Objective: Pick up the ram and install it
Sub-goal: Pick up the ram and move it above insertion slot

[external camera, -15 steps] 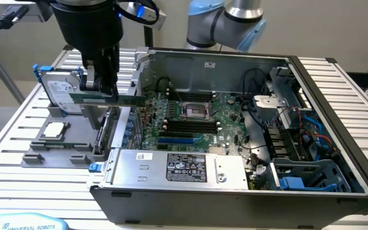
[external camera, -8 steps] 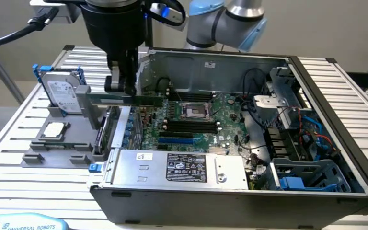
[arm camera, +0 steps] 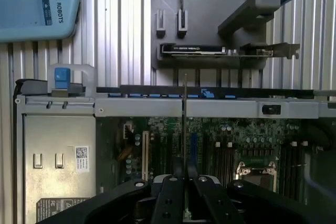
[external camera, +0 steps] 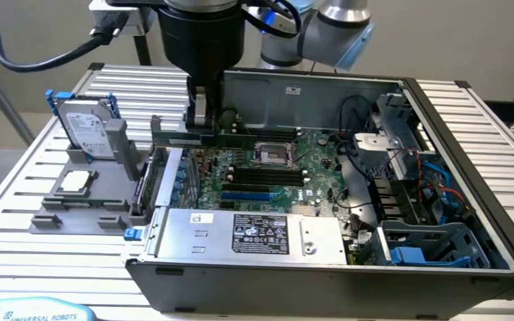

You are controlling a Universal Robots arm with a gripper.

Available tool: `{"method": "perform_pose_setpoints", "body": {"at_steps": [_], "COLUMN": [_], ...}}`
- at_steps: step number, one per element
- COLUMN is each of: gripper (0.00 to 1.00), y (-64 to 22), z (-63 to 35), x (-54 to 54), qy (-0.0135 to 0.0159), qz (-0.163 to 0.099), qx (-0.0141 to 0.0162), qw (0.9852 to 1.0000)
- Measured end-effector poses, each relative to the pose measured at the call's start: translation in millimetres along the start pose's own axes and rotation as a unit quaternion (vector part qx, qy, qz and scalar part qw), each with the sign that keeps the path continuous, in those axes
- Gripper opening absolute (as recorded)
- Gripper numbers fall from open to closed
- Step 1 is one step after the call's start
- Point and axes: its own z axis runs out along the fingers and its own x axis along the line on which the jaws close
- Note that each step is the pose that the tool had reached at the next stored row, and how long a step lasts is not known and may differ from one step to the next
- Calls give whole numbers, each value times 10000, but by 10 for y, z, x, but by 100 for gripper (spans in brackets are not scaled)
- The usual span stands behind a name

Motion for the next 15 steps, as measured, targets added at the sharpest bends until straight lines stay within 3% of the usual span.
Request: {"method": "perform_pose_setpoints", "body": {"at_steps": [10, 15], "gripper": [13, 13], "y": [-453, -675], "z": [11, 87], "x": [-18, -109], "qy": [0, 0], "qz": [0, 1], "qx": [-11, -13], "qw": [10000, 10000]}}
